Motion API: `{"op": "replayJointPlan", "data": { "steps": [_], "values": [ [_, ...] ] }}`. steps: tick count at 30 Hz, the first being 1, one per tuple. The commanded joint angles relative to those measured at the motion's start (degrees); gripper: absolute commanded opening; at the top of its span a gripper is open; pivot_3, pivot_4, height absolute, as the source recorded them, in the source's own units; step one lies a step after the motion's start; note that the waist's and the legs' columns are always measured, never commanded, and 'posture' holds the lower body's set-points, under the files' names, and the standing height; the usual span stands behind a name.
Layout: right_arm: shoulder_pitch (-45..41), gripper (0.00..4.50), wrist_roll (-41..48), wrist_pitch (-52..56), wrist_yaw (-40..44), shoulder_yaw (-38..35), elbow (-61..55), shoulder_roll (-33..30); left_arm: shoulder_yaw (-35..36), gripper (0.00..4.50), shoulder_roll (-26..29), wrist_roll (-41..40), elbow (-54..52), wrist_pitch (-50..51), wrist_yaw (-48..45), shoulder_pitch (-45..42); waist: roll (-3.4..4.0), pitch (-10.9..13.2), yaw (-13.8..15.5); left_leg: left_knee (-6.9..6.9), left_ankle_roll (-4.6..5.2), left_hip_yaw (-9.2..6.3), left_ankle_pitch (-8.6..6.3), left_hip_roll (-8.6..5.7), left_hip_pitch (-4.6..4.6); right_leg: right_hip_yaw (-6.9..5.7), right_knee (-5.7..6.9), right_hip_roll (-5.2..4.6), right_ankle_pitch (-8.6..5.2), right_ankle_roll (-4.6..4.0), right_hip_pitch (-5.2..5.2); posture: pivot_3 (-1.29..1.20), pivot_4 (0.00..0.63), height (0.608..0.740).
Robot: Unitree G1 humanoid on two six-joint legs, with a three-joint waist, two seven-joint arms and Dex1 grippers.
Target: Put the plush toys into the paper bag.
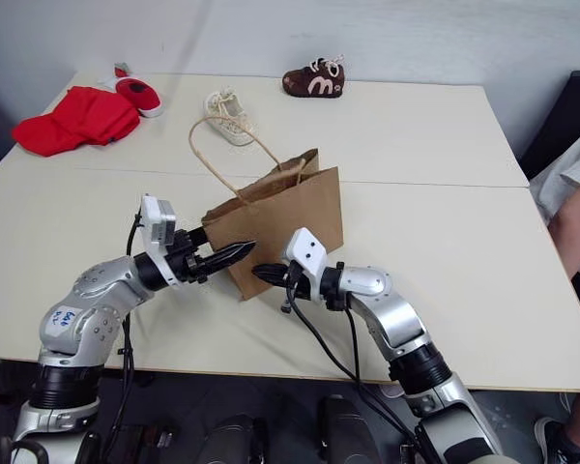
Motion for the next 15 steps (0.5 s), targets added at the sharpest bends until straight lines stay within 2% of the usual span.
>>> {"op": "replayJointPlan", "data": {
  "steps": [1, 2, 5, 7, 11, 15],
  "values": [
    [2.83, 0.0, 3.99, 1.11, 2.28, -4.39, -6.69, -2.74, 0.18, 1.99, 0.21, 1.6, 1.76, -3.0, -1.13, -2.12, 0.0, 0.0, 0.24, 0.0, 0.0, -0.03, 0.0, -0.01, -0.01, -0.03, -0.01, -0.01, 0.0, 0.0, 0.01, 0.0, 0.15, 0.74],
    [4.22, 0.0, 5.79, 1.72, 3.64, -5.87, -8.67, -4.24, 0.28, 1.64, 0.13, 2.12, 2.96, -3.65, -1.14, -2.91, 0.0, 0.0, 0.36, 0.01, 0.02, -0.03, -0.01, -0.02, -0.03, -0.04, -0.02, -0.03, 0.0, 0.0, 0.01, 0.0, 0.15, 0.74],
    [12.35, 0.0, 17.14, 7.66, 7.88, -18.9, -18.36, -13.72, -0.32, 0.76, 2.04, -0.09, 7.03, -3.5, -9.37, -6.63, 0.01, 0.01, 1.36, 0.04, 0.09, -0.06, -0.02, -0.09, -0.1, -0.13, -0.02, -0.1, 0.01, 0.03, 0.02, 0.0, 0.15, 0.74],
    [16.71, 0.38, 19.32, 7.73, 10.45, -23.68, -21.9, -19.12, -0.53, 0.08, 4.46, -3.3, 8.56, -0.31, -16.41, -8.2, 0.01, 0.01, 1.56, 0.05, 0.14, -0.02, -0.04, -0.1, -0.1, -0.14, -0.07, -0.1, 0.03, 0.05, 0.03, 0.0, 0.15, 0.74],
    [26.96, 1.63, 17.02, 2.54, 13.89, -33.54, -22.96, -26.78, -2.14, 0.0, 8.66, -4.24, 14.16, -1.51, -31.11, -12.15, -0.01, 0.0, 1.46, 0.02, 0.09, 0.03, -0.05, -0.05, 0.04, -0.07, -0.09, 0.11, 0.02, 0.03, 0.1, 0.0, 0.15, 0.74],
    [32.22, 3.01, 14.22, -4.22, 14.03, -40.16, -20.84, -27.89, -6.05, 0.0, 11.75, 0.57, 22.08, -4.96, -40.38, -15.41, 0.01, 0.0, 1.41, 0.0, 0.03, 0.13, -0.02, -0.12, 0.17, 0.12, -0.05, 0.27, 0.01, 0.01, 0.11, 0.0, 0.15, 0.74]
  ]
}}
